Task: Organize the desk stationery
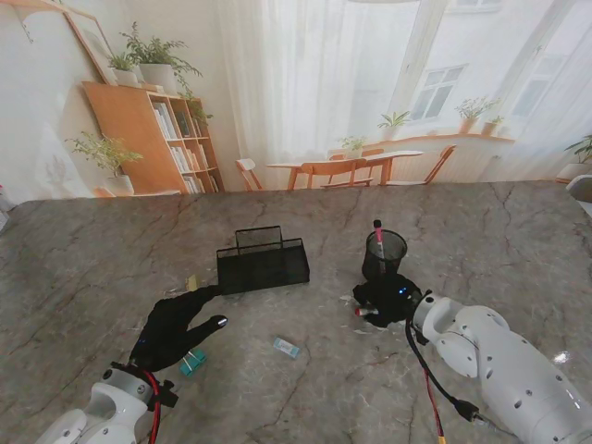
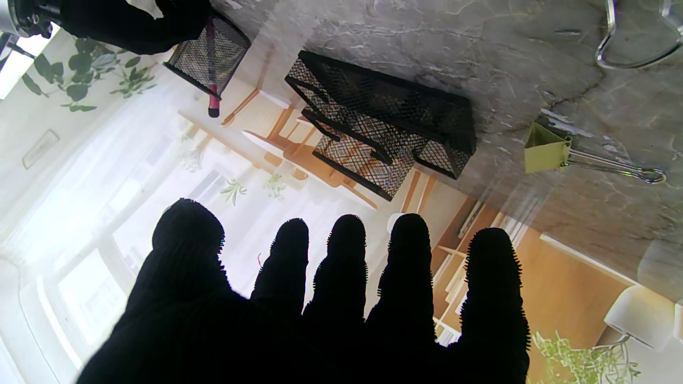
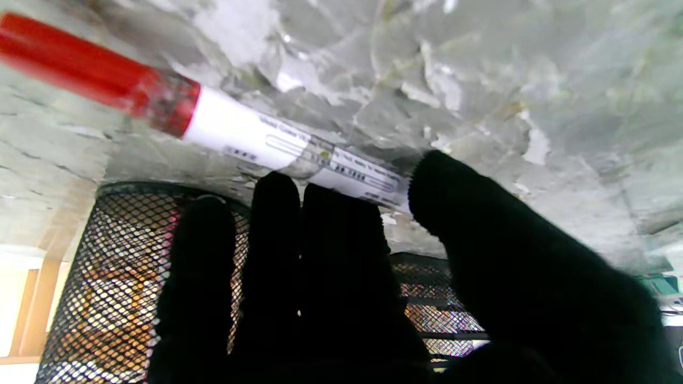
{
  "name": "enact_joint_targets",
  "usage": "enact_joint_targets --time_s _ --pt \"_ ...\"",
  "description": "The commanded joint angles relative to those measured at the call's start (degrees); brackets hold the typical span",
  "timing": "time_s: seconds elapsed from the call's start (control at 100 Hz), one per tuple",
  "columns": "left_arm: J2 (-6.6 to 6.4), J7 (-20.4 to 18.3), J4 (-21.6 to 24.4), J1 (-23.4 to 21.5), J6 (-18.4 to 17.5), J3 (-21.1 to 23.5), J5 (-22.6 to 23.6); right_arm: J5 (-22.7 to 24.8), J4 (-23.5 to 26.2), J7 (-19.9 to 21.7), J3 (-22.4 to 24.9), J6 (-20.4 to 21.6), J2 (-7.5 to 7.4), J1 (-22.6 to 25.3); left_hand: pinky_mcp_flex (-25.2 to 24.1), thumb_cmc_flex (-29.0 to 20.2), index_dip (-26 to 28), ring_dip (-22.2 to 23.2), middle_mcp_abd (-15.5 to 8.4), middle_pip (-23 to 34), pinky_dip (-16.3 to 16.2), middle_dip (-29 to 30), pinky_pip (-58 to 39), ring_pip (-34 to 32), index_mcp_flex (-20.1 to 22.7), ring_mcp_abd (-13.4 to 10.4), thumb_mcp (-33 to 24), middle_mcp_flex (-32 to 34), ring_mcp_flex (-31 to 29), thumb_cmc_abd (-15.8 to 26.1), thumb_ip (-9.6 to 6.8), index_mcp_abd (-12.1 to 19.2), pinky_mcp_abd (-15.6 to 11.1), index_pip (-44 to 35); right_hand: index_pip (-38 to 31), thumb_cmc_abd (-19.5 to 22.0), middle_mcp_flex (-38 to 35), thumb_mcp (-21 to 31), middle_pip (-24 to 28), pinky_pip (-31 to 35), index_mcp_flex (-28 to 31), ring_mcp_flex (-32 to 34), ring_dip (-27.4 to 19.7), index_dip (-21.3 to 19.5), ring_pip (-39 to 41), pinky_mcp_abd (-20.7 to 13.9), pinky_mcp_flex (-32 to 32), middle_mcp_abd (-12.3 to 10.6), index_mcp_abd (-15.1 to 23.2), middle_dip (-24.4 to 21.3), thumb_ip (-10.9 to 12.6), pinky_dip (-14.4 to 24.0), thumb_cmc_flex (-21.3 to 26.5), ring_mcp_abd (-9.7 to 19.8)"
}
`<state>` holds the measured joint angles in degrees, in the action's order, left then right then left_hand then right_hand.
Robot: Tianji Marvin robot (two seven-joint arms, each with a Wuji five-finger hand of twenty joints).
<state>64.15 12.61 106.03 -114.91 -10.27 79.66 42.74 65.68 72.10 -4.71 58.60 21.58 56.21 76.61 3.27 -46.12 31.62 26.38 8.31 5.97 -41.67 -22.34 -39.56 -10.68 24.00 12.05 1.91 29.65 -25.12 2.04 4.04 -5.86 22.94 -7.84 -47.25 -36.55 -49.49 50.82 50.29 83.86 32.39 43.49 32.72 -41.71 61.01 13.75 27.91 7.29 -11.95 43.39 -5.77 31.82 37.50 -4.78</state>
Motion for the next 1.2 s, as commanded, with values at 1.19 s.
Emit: enact_joint_targets --time_s 1.19 --pt "0.13 -0.01 0.37 -0.29 0.64 -0.36 -0.50 -3.55 -9.55 -4.50 -3.54 3.52 0.77 -0.08 0.64 -1.49 0.47 0.52 -0.44 0.00 -1.46 -0.34 -1.67 -0.46 0.70 -0.27 0.68 0.37 -1.22 3.91 -1.14 0.23 -0.30 -0.32 -24.49 -33.89 -23.14 39.10 -1.63 2.95 19.94 31.16 -6.02 -5.28 -5.90 -10.50 34.91 -12.66 30.51 -4.39 -5.70 -11.79 -4.18 8.22"
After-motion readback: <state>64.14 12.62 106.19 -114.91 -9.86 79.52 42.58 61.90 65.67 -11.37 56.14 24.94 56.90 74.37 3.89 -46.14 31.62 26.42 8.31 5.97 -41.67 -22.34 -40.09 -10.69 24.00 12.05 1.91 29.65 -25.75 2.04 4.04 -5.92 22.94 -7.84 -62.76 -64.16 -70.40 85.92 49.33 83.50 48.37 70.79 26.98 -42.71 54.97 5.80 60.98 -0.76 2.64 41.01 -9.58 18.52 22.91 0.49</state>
